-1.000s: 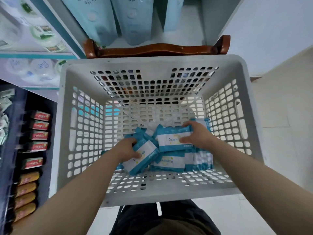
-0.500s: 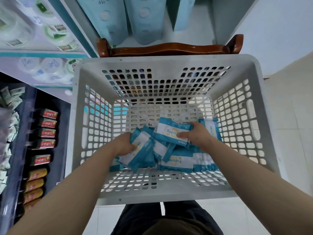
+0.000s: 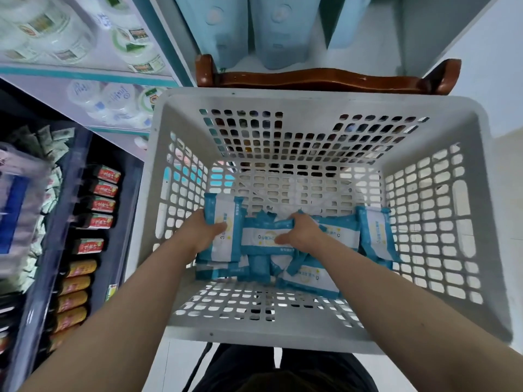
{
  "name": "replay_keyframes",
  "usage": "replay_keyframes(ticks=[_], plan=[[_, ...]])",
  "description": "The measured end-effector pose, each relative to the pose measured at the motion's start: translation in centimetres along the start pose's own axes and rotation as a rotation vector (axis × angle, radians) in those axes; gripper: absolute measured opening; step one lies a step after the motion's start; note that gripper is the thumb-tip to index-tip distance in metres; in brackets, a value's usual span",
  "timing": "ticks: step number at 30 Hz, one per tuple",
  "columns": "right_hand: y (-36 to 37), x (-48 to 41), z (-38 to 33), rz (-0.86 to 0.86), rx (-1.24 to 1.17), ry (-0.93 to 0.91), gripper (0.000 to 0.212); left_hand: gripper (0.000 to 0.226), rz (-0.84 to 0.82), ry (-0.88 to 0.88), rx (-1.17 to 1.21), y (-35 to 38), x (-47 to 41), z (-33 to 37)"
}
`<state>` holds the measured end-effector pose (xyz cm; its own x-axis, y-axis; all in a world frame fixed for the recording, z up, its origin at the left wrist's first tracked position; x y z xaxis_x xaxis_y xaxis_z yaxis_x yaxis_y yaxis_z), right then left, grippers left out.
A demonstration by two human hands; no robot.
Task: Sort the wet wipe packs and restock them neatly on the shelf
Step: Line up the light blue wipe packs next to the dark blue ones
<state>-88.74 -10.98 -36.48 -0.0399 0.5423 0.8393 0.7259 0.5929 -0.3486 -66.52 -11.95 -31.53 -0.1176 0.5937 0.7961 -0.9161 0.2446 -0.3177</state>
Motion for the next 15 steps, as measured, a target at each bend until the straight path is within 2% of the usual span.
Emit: replay_keyframes(ticks=[2, 5, 8, 13, 15], plan=[[0.4, 0.1, -0.2, -0.021, 0.034, -0.028, 0.073, 0.026, -0.006, -0.008, 0.006, 0.0, 0.2, 0.0], [-0.3, 0.7, -0.5, -0.015, 0.047, -0.074, 0.057, 0.023, -0.015, -0.001, -0.005, 0.1, 1.1, 0.2], [-2.8, 1.6, -0.8, 0.07, 0.013, -0.125, 0.044, 0.023, -0.012, 0.02, 0.029, 0.3, 2.5, 0.8], [-8.3, 6.1, -2.5, 0.272, 0.018, -0.275, 0.019, 0.034, 0.037, 0.095, 0.103, 0.4, 5.9, 2.4], [-10.0, 8.1, -3.7, 0.317, -0.02, -0.353, 0.016, 0.027, 0.088, 0.142, 0.158, 0.2, 7.7, 3.1]])
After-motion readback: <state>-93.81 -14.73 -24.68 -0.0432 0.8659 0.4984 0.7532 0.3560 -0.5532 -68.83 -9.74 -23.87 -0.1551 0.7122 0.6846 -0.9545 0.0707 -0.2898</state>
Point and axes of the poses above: each hand's wrist, its own x-axis away from the middle knuckle, its own y-axis out of the palm, z = x × y, the point moved 2 cm from there along -x, towards the middle knuckle, and after that the axes turned 6 degrees about x, right-handed, at the moved point
